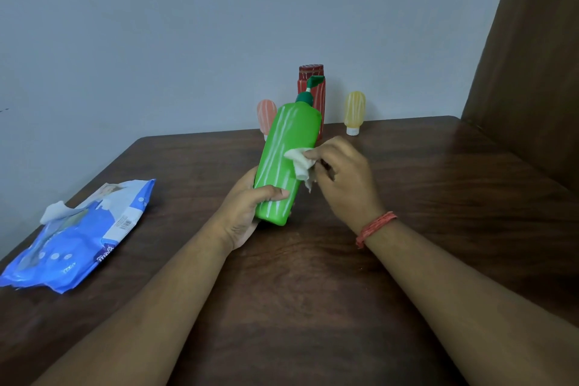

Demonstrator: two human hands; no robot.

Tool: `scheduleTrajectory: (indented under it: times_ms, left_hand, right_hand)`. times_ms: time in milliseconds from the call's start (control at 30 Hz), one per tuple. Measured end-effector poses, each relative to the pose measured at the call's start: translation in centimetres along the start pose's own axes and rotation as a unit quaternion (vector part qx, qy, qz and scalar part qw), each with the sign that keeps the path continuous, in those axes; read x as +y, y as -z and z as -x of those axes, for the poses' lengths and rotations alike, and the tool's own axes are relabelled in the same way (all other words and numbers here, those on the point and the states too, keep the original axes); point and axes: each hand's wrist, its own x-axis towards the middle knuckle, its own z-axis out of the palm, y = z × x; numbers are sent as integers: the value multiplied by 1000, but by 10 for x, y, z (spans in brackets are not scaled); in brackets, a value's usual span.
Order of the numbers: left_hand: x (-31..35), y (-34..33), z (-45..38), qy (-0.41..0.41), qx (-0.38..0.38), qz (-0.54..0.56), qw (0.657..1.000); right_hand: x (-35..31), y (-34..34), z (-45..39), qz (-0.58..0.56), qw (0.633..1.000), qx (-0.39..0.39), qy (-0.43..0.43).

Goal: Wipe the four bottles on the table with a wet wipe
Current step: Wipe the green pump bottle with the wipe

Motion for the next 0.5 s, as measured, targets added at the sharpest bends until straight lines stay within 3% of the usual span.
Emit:
scheduleTrajectory:
  times_ms: [167,333,433,500]
  left_hand:
    - [0,2,-1,-8,4,20,1000]
    - [-1,-1,1,2,2,-13,1000]
    - [-1,1,-1,-9,8,10,1000]
    - [-1,3,-2,-8,11,16,1000]
  right_hand:
    - [-7,-3,8,-9,996,-83,42]
    - [-1,-4,2,-3,1000,16,-19]
    - [-9,-5,9,-27,996,-77,23]
    - [-8,-7,6,-23,996,-80,25]
